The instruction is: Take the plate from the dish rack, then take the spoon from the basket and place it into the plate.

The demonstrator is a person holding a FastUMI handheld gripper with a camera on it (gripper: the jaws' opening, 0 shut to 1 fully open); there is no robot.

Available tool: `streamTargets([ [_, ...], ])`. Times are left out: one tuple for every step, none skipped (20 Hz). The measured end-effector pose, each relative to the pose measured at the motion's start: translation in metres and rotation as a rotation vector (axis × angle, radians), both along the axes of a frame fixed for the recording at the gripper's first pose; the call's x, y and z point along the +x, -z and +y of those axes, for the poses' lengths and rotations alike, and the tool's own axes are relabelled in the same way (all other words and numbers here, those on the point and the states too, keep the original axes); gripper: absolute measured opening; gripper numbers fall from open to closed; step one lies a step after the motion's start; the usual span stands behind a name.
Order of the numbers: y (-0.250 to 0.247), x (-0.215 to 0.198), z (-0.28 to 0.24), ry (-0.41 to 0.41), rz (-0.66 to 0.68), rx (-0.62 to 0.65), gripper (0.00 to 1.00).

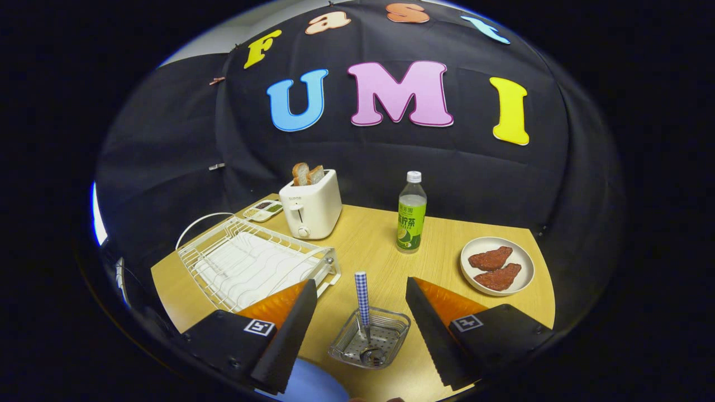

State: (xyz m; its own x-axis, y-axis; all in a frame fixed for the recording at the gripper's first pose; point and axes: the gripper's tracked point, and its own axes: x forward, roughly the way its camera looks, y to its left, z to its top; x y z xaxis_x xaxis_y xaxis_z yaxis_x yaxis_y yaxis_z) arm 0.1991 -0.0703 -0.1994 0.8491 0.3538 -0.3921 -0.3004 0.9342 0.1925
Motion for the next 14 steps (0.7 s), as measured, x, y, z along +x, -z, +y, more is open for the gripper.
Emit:
streamTargets([
  [0.007,0.006,0.002,0.0,0.01,-0.012,0.98],
  [0.013,0.012,0.004,0.0,0.019,-0.023,0.98],
  [0.018,0.017,0.008,-0.006,0.028,-0.03,0.98],
  [0.025,0.022,0.011,-0.007,0.039,-0.041,0.98],
  [0.03,0.026,0.013,-0.008,0.053,-0.045,0.97],
  [0.034,0.03,0.016,-0.012,0.068,-0.042,0.96],
  [0.039,0.034,0.019,-0.013,0.081,-0.044,0.94],
  [0.043,0.037,0.022,-0.016,0.091,-0.05,0.93],
  [0.045,0.039,0.025,-0.022,0.098,-0.06,0.89],
  [0.047,0.044,0.025,-0.021,0.096,-0.073,0.87],
  [0.049,0.049,0.026,-0.015,0.099,-0.081,0.83],
  [0.052,0.053,0.028,-0.008,0.109,-0.08,0.79],
  [0.058,0.055,0.028,-0.003,0.13,-0.081,0.73],
  [0.062,0.055,0.031,-0.003,0.156,-0.077,0.7],
])
